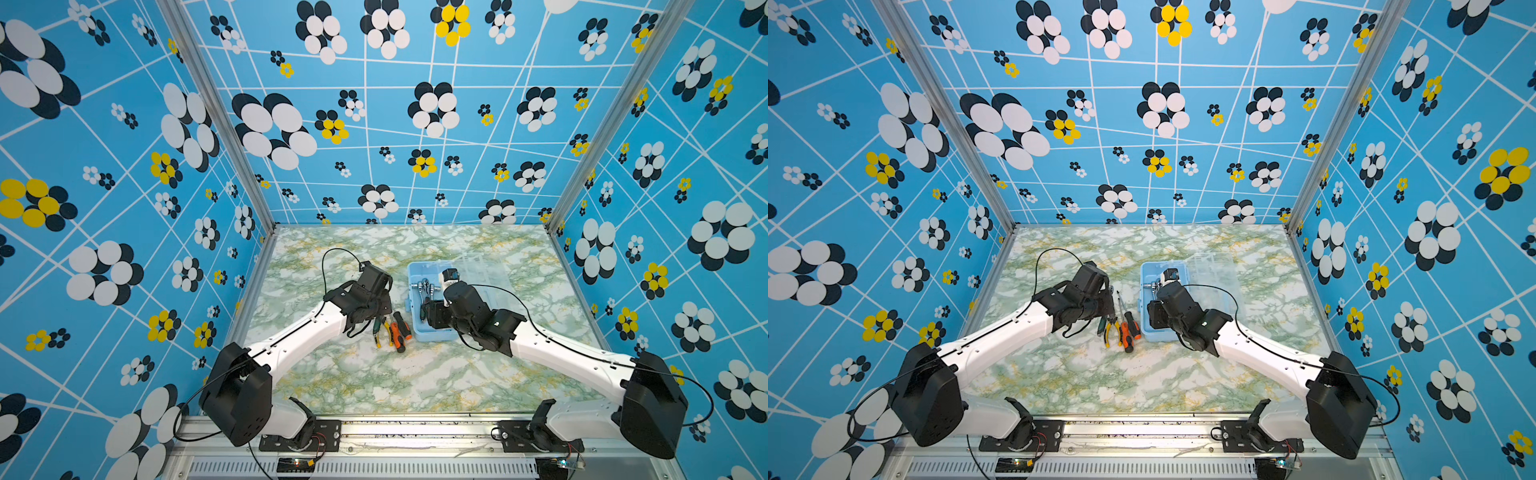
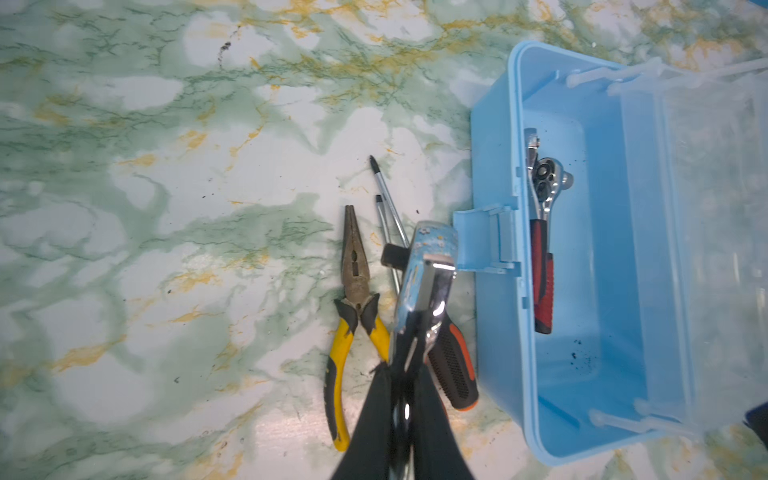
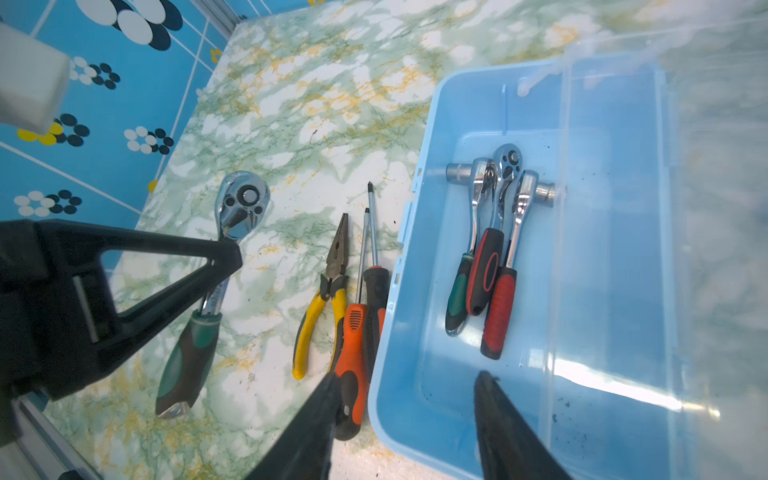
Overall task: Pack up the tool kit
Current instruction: 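Carry the green-handled ratchet into the blue box with the left gripper, release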
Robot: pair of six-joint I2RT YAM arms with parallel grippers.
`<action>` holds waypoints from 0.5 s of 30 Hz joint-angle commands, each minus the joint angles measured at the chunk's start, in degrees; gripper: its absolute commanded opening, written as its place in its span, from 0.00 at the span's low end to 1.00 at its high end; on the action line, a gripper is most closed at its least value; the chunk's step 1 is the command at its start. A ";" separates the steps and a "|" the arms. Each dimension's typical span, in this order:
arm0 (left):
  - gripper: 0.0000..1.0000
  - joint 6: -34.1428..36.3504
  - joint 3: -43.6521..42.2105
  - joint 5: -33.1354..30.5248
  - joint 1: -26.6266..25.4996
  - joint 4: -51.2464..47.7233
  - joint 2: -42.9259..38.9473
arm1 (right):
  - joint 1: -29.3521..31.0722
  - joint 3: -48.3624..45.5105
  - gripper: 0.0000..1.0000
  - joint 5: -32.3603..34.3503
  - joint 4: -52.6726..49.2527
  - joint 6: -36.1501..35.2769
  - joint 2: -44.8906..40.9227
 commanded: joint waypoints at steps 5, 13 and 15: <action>0.00 -4.45 12.35 6.29 -2.66 7.28 10.50 | -1.84 -0.66 0.54 1.85 -0.75 -0.32 -6.12; 0.00 -6.54 24.46 6.45 -4.85 7.66 24.68 | -2.40 -3.06 0.55 3.71 -3.25 -0.29 -11.15; 0.00 -7.07 26.18 6.93 -4.95 7.72 27.44 | -2.52 -3.75 0.55 4.32 -3.94 -0.15 -12.42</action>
